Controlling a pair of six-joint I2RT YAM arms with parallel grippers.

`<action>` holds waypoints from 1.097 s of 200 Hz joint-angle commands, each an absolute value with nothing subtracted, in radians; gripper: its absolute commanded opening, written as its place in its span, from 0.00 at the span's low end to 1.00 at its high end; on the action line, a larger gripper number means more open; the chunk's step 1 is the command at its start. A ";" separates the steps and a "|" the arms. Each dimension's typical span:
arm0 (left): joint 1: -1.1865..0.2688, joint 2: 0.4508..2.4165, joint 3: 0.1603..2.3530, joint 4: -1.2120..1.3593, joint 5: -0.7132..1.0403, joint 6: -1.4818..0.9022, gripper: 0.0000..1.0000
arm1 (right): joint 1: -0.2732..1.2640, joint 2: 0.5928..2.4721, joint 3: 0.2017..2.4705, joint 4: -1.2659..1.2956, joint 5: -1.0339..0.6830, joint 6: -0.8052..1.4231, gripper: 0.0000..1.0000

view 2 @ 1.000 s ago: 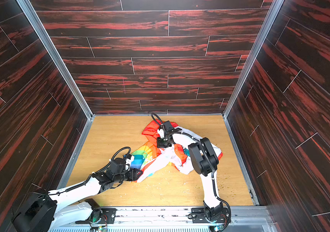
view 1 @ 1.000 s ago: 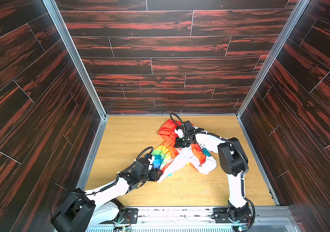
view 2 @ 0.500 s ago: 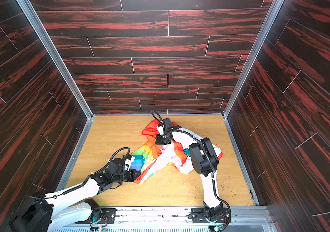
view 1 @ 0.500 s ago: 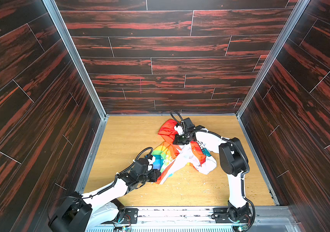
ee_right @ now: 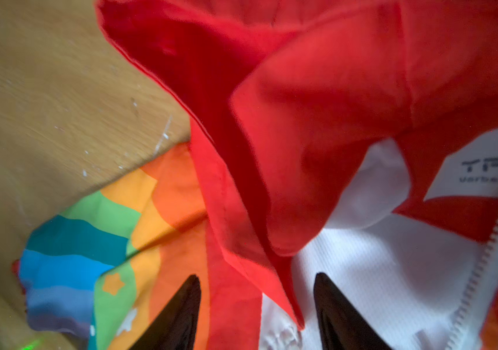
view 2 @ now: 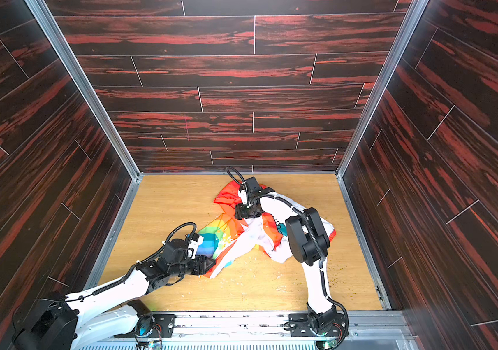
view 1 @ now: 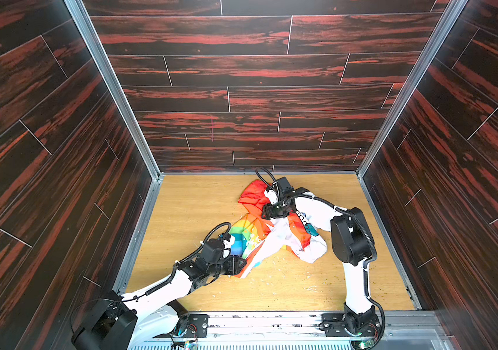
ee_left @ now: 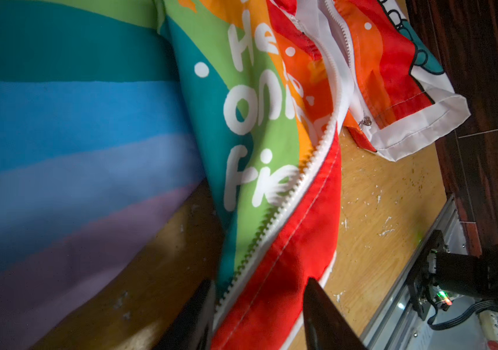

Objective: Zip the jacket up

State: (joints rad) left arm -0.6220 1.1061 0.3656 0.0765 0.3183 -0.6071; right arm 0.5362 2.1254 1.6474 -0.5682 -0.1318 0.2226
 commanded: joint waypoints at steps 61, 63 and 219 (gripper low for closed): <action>-0.692 1.235 0.368 0.160 0.361 -0.583 0.51 | 0.532 2.264 1.710 -0.596 -0.149 0.199 0.59; -0.694 1.235 0.366 0.163 0.360 -0.585 0.50 | 0.532 2.267 1.710 -0.596 -0.151 0.200 0.58; -0.715 0.769 0.510 -0.316 0.084 -0.618 0.00 | 0.532 2.062 1.869 -0.626 -0.342 0.319 0.00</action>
